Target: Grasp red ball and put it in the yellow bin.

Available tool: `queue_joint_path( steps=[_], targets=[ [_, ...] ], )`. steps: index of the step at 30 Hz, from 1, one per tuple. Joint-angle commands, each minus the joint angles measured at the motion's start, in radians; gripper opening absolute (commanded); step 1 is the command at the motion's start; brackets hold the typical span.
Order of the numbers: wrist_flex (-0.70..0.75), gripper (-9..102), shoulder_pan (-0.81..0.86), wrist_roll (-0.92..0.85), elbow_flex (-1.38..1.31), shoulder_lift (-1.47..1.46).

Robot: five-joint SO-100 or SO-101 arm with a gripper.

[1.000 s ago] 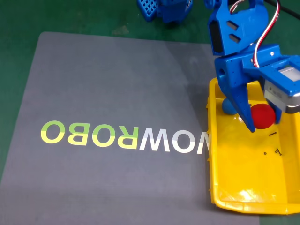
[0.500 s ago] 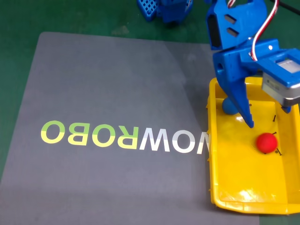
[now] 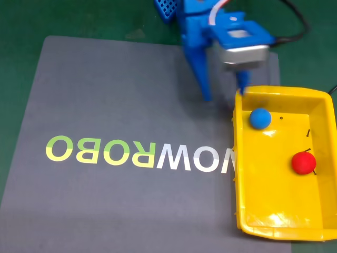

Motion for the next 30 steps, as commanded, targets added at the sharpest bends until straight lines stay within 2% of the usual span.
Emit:
queue_joint_path(
  steps=[1, 5, 10, 15, 19, 30],
  targets=[
    [0.066, 21, 0.081, -0.020, 0.133, 0.241],
    [0.161, 14, 0.146, -0.009, 0.224, 0.376],
    [0.264, 0, 0.176, -0.023, 0.330, 0.500],
    [0.336, 0, 0.201, -0.041, 0.466, 0.621],
    [0.459, 0, 0.222, -0.048, 0.563, 0.775],
    [0.626, 0, 0.216, 0.032, 0.574, 0.778]
  ],
)
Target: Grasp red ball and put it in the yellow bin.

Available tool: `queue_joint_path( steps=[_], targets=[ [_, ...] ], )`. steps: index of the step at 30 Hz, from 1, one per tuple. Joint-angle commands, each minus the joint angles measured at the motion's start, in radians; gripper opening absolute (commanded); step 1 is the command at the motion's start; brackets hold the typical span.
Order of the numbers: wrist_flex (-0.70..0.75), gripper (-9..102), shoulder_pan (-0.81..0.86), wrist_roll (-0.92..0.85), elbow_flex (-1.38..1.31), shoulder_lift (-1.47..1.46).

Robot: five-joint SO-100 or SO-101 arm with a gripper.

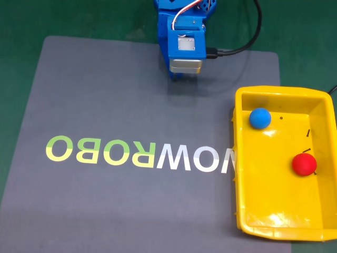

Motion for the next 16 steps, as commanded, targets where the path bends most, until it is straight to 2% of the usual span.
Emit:
queue_joint_path(
  steps=[1, 16],
  targets=[
    [0.046, 0, 0.006, 0.015, 0.034, 0.015],
    [0.071, 0, 0.012, 0.060, 0.034, 0.015]
  ],
)
